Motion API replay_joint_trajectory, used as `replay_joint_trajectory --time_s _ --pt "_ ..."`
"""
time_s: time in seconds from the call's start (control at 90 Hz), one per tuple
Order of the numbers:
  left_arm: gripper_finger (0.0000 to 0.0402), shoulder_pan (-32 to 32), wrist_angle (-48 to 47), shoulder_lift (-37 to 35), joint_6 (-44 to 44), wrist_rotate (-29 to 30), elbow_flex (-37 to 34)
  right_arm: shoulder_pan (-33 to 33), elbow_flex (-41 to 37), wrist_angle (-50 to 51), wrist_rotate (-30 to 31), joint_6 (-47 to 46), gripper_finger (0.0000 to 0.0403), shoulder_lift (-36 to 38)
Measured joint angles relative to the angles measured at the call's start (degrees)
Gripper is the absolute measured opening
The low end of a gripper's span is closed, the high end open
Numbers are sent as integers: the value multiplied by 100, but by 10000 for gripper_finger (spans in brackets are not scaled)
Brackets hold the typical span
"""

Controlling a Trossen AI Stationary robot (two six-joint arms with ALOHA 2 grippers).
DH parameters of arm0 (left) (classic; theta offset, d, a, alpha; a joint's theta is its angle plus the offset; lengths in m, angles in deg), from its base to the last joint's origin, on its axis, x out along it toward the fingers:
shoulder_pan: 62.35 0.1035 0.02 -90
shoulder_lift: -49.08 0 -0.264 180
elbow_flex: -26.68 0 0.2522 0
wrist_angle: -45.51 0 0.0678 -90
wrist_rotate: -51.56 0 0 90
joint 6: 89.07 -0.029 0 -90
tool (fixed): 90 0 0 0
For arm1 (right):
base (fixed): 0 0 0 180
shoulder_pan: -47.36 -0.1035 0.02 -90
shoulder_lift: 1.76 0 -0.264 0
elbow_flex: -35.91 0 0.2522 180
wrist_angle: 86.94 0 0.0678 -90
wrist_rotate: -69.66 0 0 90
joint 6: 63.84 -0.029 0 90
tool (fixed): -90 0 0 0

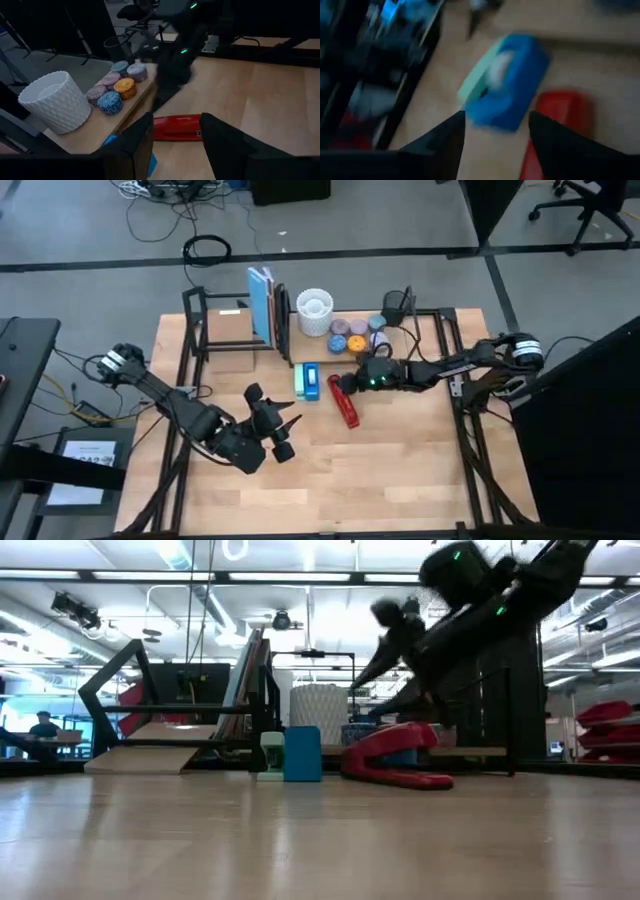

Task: Stock shelves
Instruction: Put the red stapler under the left of the shelf

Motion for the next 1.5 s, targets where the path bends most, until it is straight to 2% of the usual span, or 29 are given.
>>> replay_joint_trajectory --time_s 0.122,0.233,0.344,0.444,0.544,0.7,0.811,1.089,1.5 --pt "142 1 2 0 0 0 0 -715 -1 938 -74 99 162 551" --pt "142 2 1 0 0 0 0 -1435 0 1468 -424 266 142 854" --pt "142 0 2 0 0 0 0 -1926 0 1989 -393 -232 118 715" --pt "142 10 3 0 0 0 0 -2117 -4 2367 73 -653 97 355" --pt "142 35 4 0 0 2 0 -2051 -7 2340 424 -899 79 -55" --pt "142 39 9 -2 2 0 0 -1786 -4 1737 131 -809 60 -750" --pt "142 39 15 -2 2 0 0 -1676 11 1606 216 -893 50 -997" --pt "142 39 46 -2 1 0 0 -1214 13 1595 500 -695 29 -1055" --pt "142 39 46 -2 0 0 0 -770 -13 1186 271 275 21 -1075"
